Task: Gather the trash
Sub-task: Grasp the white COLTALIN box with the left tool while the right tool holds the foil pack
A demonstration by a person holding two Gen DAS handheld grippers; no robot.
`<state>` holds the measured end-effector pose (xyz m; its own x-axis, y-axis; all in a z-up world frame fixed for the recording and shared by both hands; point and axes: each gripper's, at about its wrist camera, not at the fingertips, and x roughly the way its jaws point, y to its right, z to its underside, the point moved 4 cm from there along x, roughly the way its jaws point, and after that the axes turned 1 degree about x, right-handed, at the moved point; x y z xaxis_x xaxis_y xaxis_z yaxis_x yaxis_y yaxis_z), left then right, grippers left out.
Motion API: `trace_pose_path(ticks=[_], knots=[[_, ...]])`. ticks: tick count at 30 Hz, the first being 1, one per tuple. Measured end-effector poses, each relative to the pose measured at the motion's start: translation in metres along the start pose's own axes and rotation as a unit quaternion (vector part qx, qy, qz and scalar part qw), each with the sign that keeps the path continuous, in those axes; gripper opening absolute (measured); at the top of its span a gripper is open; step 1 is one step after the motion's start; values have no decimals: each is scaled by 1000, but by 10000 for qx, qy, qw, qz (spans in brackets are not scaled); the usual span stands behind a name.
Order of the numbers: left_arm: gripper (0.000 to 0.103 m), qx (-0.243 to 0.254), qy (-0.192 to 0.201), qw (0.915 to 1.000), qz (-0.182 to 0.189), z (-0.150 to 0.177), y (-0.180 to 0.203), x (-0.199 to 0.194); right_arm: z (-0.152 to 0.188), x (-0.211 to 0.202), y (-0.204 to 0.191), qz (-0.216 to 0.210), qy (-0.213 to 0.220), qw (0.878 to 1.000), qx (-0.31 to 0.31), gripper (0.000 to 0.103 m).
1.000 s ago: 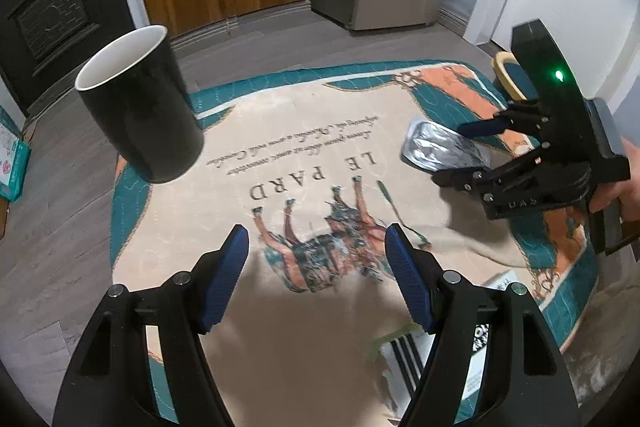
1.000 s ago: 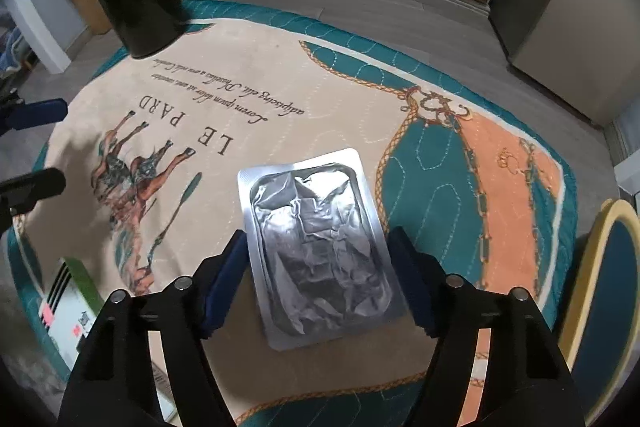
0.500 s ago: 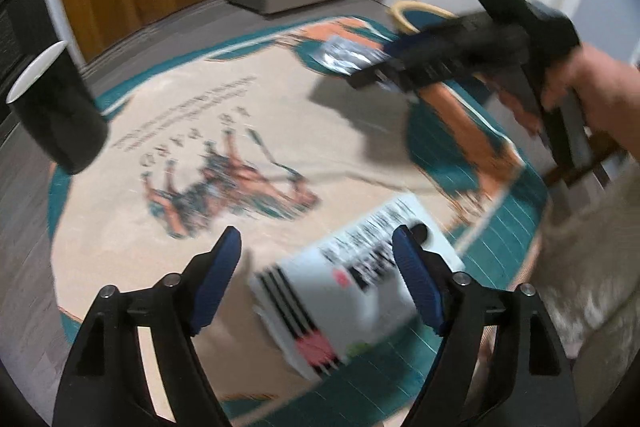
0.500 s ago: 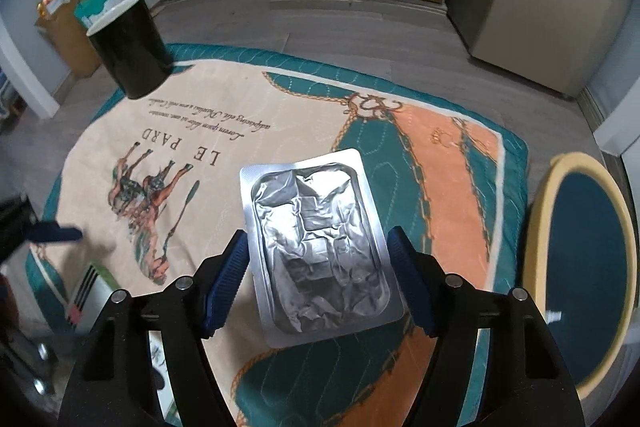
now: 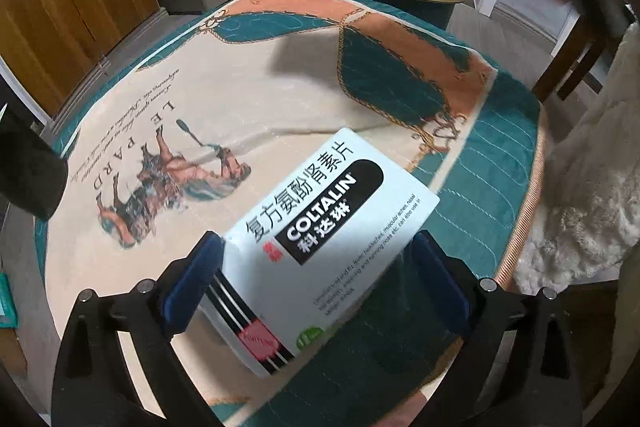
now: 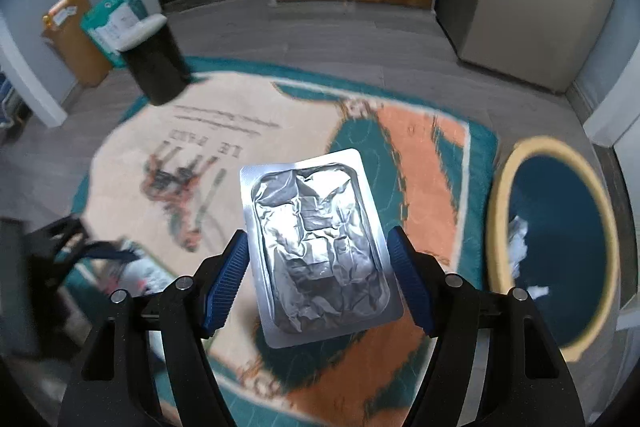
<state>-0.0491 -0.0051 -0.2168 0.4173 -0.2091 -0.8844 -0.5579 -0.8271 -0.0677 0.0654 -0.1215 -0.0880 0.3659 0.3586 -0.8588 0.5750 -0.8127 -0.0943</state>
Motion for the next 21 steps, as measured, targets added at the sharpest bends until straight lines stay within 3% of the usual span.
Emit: trace_pose_path(ticks=[6,10,13,21], knots=[[95,22,-36,10000,18,-10,-7,10,1,-46,15,-180,160,9992,307,71],[96,12,-164,9999,50,-10,-9,18,5,-36,28,-344,125,9962,786,71],[95,-121,-206,9997,82,-13,-12,20,4,-29,30,-284,112,9966,770,71],[79,-103,-179,9994,265,-25,-5,17,3,-25,35,-254,142,9966,773,71]])
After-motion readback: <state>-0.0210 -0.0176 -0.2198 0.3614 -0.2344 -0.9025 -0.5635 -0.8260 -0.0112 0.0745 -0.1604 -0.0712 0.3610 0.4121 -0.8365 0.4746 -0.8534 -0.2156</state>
